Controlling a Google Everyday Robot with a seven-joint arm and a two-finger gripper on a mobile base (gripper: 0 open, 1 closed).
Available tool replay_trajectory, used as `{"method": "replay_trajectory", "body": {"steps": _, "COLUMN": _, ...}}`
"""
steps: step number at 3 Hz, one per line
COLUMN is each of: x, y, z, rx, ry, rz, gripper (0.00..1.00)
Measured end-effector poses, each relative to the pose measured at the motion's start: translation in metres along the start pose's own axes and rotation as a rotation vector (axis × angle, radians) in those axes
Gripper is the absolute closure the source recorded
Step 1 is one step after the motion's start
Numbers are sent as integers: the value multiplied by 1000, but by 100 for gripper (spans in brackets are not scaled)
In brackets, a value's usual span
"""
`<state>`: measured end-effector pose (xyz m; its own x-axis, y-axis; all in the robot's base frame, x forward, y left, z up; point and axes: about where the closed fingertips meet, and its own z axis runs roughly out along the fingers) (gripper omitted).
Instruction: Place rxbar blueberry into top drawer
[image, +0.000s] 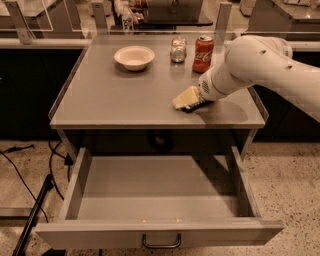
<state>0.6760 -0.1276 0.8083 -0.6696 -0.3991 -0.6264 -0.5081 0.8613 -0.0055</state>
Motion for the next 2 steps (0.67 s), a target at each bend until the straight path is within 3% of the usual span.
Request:
{"method": "replay_trajectory", "body": {"steps": 1, "x": 0, "y": 0, "z": 0, "rx": 0, "ry": 0, "rz": 0, "gripper": 97}}
{"method": "replay_trajectory", "body": {"steps": 2, "x": -6, "y": 0, "z": -7, "rx": 0, "ry": 0, "rz": 0, "gripper": 100}}
